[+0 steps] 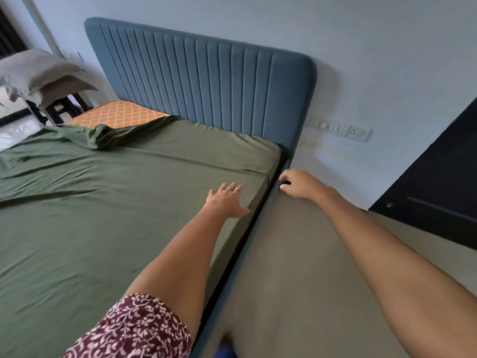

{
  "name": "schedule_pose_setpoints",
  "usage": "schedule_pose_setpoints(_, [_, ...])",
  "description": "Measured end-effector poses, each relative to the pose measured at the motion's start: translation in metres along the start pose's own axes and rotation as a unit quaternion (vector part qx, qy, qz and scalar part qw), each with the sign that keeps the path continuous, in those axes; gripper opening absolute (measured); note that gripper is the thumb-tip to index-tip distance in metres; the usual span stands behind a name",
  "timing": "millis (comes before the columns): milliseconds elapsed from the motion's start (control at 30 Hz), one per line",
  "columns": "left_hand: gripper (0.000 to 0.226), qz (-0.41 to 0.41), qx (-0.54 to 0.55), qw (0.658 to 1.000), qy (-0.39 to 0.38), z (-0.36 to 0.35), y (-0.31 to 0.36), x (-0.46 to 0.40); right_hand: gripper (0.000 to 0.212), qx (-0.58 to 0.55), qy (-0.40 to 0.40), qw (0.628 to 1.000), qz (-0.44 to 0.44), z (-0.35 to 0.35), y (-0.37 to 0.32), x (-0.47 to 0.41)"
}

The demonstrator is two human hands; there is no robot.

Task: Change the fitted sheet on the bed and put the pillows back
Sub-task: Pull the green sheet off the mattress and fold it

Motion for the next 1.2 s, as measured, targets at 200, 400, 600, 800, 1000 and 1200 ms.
schedule_pose_setpoints(200, [0.080, 0.049, 0.007, 0.999, 0.018, -0.003, -0.041, -0.131, 0.028, 0.145, -0.002, 0.989, -0.013, -0.028, 0.021, -0.146])
schedule_pose_setpoints(400, [0.072, 0.082, 0.004, 0.994, -0.077, -0.043, -0.090, -0.271, 0.028, 0.153, -0.094, 0.983, -0.039, -0.083, 0.053, -0.292])
schedule_pose_setpoints(600, [0.070, 0.088, -0.012, 0.994, -0.059, -0.059, -0.119, -0.386, 0.044, 0.174, -0.097, 0.979, -0.037, -0.137, 0.090, -0.410])
schedule_pose_setpoints(800, [0.071, 0.072, 0.021, 0.997, -0.029, -0.088, -0.134, -0.474, 0.054, 0.227, -0.047, 0.973, 0.010, -0.195, 0.108, -0.488])
schedule_pose_setpoints(1000, [0.070, 0.027, 0.030, 0.999, -0.023, -0.103, -0.138, -0.528, 0.030, 0.226, 0.101, 0.963, 0.110, -0.216, 0.117, -0.499])
schedule_pose_setpoints(1200, [0.050, 0.012, 0.056, 0.995, 0.083, -0.113, -0.143, -0.546, 0.025, 0.146, 0.118, 0.973, 0.135, -0.224, 0.124, -0.504])
Point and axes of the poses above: each hand's wrist, its own x-axis away from the middle knuckle, its own z-axis out of the back of the hand, y = z × x, the point moved 5 cm from there along -x, towards the middle knuckle, and after that the axes turned 4 degrees about -y, right-handed, at the moved point
